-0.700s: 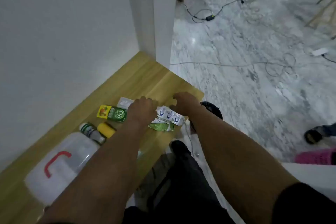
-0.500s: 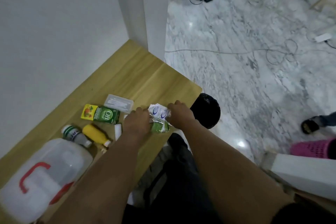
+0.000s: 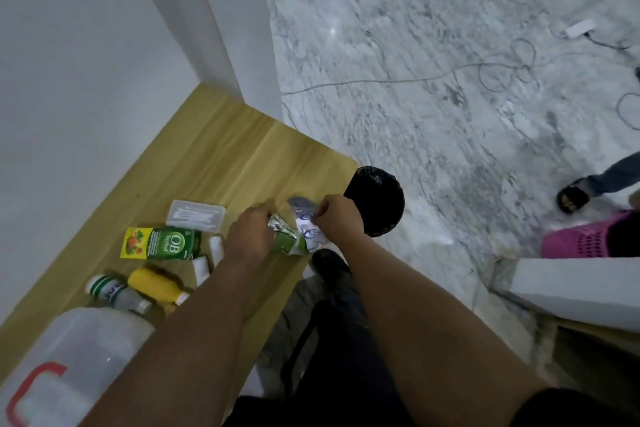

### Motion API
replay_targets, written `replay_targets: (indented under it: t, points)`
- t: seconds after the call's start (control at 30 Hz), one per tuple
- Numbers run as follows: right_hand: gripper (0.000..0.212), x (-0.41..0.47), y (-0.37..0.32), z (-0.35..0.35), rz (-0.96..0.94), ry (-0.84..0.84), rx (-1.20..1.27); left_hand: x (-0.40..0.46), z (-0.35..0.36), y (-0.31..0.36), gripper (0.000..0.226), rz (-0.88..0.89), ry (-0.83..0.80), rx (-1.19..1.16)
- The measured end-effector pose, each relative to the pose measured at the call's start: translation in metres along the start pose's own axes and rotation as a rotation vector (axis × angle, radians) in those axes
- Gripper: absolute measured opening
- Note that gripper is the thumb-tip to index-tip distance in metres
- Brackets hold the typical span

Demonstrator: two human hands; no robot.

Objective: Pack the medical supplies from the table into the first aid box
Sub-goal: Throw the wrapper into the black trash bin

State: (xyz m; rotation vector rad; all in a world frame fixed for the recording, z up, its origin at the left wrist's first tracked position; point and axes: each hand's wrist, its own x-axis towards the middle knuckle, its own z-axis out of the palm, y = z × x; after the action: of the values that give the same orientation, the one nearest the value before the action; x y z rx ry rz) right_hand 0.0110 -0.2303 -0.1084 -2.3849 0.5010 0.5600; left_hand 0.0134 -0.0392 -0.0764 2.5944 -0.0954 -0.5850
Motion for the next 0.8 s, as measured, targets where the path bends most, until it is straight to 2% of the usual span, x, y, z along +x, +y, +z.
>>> replay_targets:
  t: [0.13,0.2,0.3,0.47,0.7,0.77,0.8]
  points:
    - [0.006,0.0,0.036,-0.044,0.124,0.158,0.256,0.029,-0.01,0.051,0.019,0.076,0.031,-0.037]
    - [0.011,0.006,0.055,-0.075,0.196,0.23,0.344,0.053,-0.008,0.089,0.008,0.138,0.033,-0.019]
    - [0.016,0.02,0.084,-0.116,0.275,0.303,0.393,0.088,0.012,0.146,0.01,0.261,-0.008,0.047]
    - [0.015,0.063,0.133,-0.131,0.409,0.25,0.289,0.133,0.069,0.21,0.018,0.289,-0.123,0.155]
    - [0.012,0.127,0.17,-0.119,0.395,0.062,0.168,0.197,0.148,0.227,0.023,0.245,-0.245,0.23]
    - [0.036,0.141,0.18,-0.114,0.424,0.028,0.118,0.211,0.162,0.225,0.03,0.22,-0.282,0.255]
    - [0.041,0.145,0.184,-0.113,0.433,0.012,0.107,0.215,0.166,0.224,0.033,0.207,-0.297,0.266]
